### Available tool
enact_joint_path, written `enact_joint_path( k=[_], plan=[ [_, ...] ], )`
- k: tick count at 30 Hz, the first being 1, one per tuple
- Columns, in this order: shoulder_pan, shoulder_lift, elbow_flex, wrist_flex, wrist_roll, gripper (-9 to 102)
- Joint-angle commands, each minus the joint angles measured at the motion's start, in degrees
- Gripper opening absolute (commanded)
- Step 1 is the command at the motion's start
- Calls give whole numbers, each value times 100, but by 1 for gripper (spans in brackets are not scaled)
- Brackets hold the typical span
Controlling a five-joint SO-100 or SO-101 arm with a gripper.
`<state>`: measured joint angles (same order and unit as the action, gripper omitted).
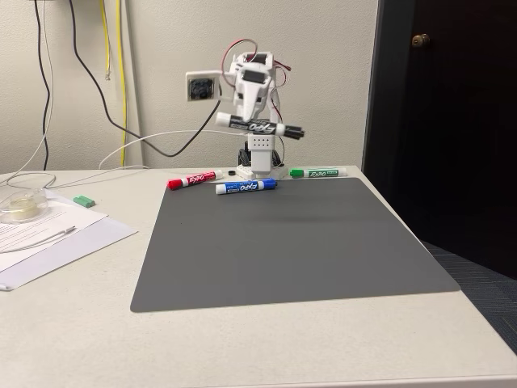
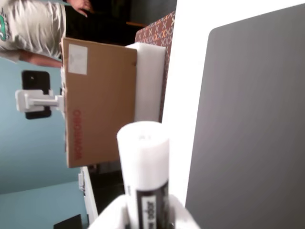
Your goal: Pick up the black marker.
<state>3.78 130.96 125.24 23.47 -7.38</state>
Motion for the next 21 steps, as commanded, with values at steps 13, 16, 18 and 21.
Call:
enact_joint_path(
  k=[13, 16, 18, 21],
  plan=[
    [-229, 1301, 1195, -536, 158, 0],
    [-325, 1775, 1775, -791, 141, 0],
    [-360, 2039, 2074, -914, 105, 0],
    [-378, 2101, 2127, -932, 53, 0]
  ],
)
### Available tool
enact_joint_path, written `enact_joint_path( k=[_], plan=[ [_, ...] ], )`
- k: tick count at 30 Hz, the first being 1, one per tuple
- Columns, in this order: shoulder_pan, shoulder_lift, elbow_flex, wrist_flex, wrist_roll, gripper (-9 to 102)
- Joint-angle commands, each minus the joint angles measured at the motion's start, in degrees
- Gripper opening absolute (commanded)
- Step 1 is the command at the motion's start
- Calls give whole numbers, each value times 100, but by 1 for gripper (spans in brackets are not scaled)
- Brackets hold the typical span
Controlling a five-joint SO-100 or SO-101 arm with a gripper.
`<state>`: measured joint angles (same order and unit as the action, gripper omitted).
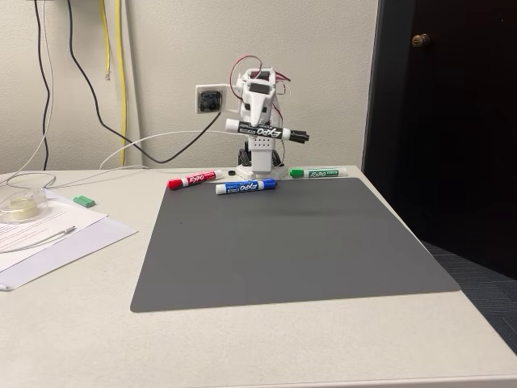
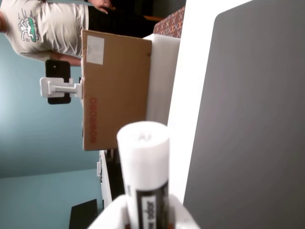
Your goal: Pick up the black marker.
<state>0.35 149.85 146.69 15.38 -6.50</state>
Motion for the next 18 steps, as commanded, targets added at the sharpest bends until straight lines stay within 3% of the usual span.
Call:
enact_joint_path(
  k=[1, 18],
  plan=[
    [-44, 193, -44, -114, -35, 0],
    [-176, 70, -62, -149, -308, 0]
  ],
)
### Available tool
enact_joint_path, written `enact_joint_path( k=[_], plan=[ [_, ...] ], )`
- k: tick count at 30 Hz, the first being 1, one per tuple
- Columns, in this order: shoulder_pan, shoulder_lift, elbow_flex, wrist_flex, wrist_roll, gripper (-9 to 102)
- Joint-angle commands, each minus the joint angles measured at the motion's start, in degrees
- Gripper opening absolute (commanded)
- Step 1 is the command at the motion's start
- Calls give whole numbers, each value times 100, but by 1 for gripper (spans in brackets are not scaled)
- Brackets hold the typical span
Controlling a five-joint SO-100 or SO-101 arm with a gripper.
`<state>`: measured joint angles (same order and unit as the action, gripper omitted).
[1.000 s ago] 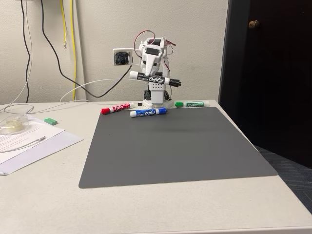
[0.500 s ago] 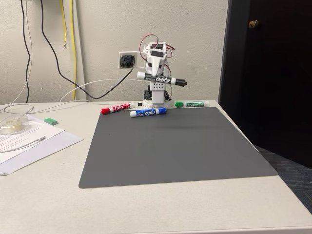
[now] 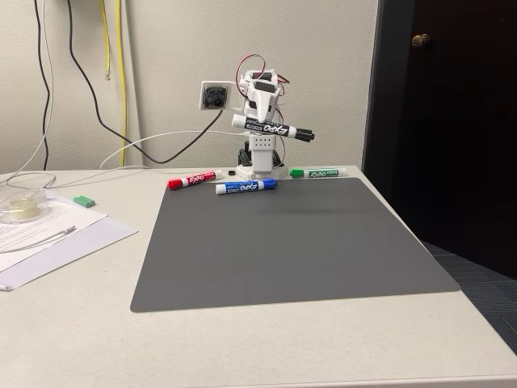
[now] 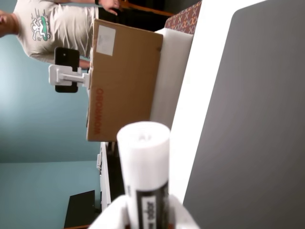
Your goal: Pick up the black marker.
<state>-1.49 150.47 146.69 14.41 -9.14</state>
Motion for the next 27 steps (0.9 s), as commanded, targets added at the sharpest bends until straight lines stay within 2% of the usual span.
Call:
enact_joint_path(
  k=[1, 27],
  plan=[
    [18, 9, -62, -53, -44, 0],
    [97, 26, -105, 70, -202, 0]
  ],
)
